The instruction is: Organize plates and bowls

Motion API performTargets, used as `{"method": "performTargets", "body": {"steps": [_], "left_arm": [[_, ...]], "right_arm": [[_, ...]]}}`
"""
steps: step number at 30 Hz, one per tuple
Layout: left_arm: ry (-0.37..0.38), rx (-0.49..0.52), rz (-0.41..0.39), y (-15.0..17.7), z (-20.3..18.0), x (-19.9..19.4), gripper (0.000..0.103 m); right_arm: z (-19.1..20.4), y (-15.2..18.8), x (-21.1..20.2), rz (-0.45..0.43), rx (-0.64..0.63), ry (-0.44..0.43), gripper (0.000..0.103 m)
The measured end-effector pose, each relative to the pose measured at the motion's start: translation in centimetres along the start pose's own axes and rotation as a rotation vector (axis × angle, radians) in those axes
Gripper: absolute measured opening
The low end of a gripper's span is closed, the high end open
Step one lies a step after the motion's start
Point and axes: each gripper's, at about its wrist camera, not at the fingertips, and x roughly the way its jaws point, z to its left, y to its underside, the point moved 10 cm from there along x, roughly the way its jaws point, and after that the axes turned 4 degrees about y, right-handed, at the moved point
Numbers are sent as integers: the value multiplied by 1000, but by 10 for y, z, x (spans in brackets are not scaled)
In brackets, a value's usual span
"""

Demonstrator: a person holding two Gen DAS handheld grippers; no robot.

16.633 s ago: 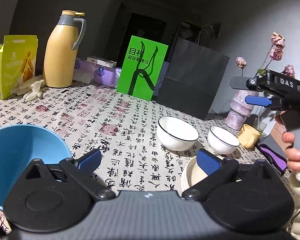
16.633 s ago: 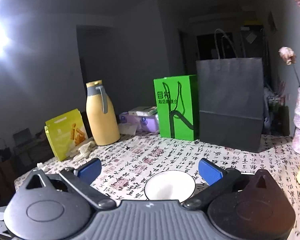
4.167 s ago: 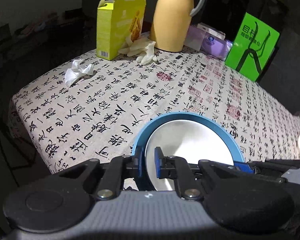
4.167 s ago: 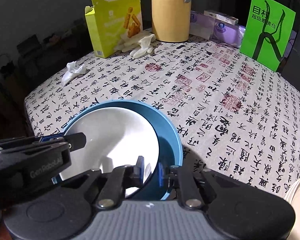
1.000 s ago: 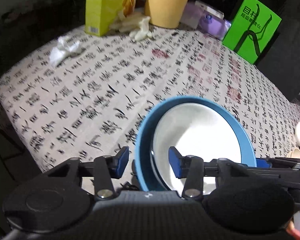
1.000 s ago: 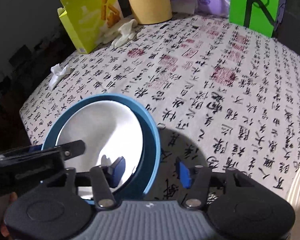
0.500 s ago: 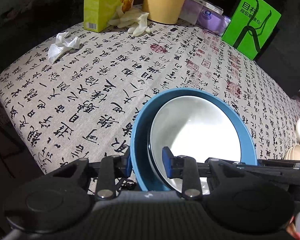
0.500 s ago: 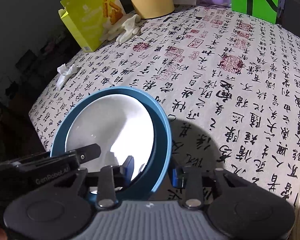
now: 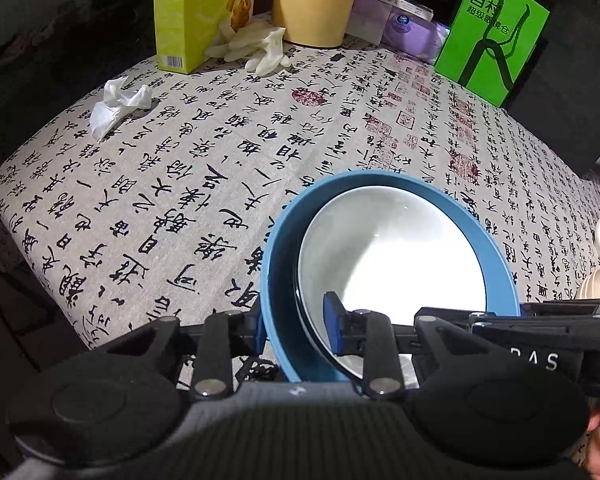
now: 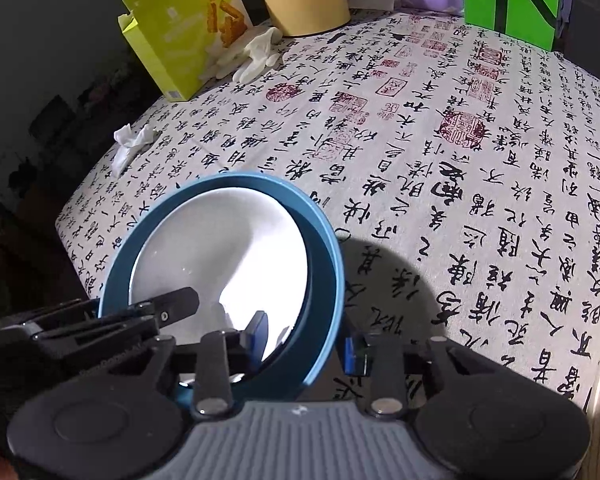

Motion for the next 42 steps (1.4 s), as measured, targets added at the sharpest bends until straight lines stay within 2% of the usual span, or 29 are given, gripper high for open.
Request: {"method": "performTargets", "body": {"steps": [17,24,29,32,34,36,40,42], "left_arm": [[-22,69,18,3,-4,0,28],[-17,76,28,4,-6,0,31],[5,46,23,3,-6,-2,36],[10,30,-9,0,-3,-8,54],[7,14,-35,-3,2,-13,75],[16,-8,-64,-6,5,-20,87],[33,-15,-146,-12,6,-35,103],[40,-16,-194,-15,5,-43,103]], "right_arm": [[3,3,1,25,-13,-1,43],[2,3,0,30,-19,-3,42],[4,3,-1,33,-24,-7,43],[0,1,-6,13,-17,-4,52],[-5,-2,-11,-9,-14,-1,64],[-10,-5,-17,-32,-7,-9,74],[-17,-8,-32,-85,-16,-31,88],[-19,-9,-38,-109,-34,-30,89]]}}
